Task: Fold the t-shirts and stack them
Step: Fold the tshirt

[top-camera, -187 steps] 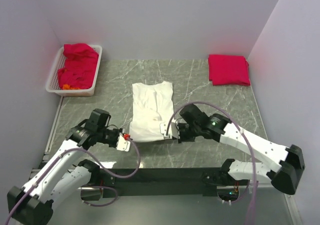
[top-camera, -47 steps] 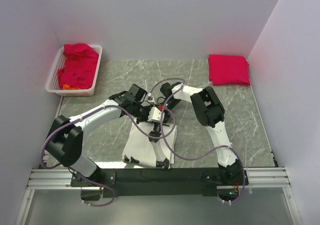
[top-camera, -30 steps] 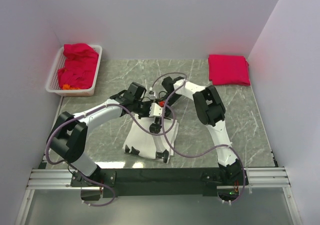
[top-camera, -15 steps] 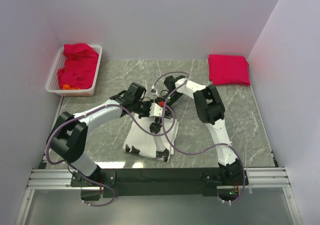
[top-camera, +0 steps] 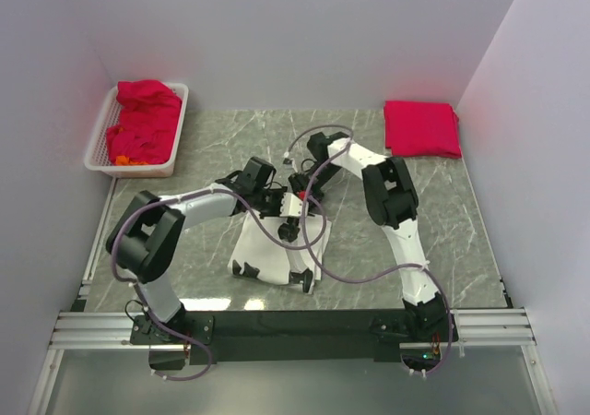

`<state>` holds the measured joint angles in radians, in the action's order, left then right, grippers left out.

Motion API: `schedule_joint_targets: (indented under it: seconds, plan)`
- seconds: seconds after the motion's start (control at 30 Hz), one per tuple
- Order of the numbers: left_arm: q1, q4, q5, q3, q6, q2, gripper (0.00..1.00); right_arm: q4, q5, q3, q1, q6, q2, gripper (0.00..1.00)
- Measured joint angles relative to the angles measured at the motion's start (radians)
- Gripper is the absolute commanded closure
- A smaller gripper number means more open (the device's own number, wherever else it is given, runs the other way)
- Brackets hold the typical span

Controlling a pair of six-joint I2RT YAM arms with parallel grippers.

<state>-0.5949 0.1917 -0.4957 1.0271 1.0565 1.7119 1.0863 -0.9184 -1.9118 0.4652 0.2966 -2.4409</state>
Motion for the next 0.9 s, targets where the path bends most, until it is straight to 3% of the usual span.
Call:
schedule_joint_targets:
  seconds: [0.2, 0.3, 0.43, 0.53, 0.67, 0.9]
  plan:
    - [0.024, 0.009, -0.002, 0.068, -0.024, 0.13, 0.9, -0.038, 0.217, -0.046, -0.1, 0.009, 0.056, 0.57]
    - [0.042, 0.022, -0.006, 0.134, -0.053, 0.175, 0.81, -0.061, 0.276, -0.045, -0.166, 0.001, 0.098, 0.57]
    - [0.063, 0.055, -0.01, 0.247, -0.124, 0.218, 0.62, -0.101, 0.283, 0.005, -0.251, -0.036, 0.196, 0.4]
    - [0.094, 0.101, -0.048, 0.324, -0.204, 0.22, 0.53, -0.137, 0.246, 0.09, -0.282, -0.06, 0.291, 0.39]
    - [0.184, 0.193, -0.123, 0.402, -0.312, 0.213, 0.52, -0.196, 0.165, 0.203, -0.276, -0.114, 0.383, 0.38]
    - [0.391, 0.393, -0.25, 0.447, -0.459, 0.209, 0.52, -0.28, 0.092, 0.332, -0.214, -0.162, 0.385, 0.37]
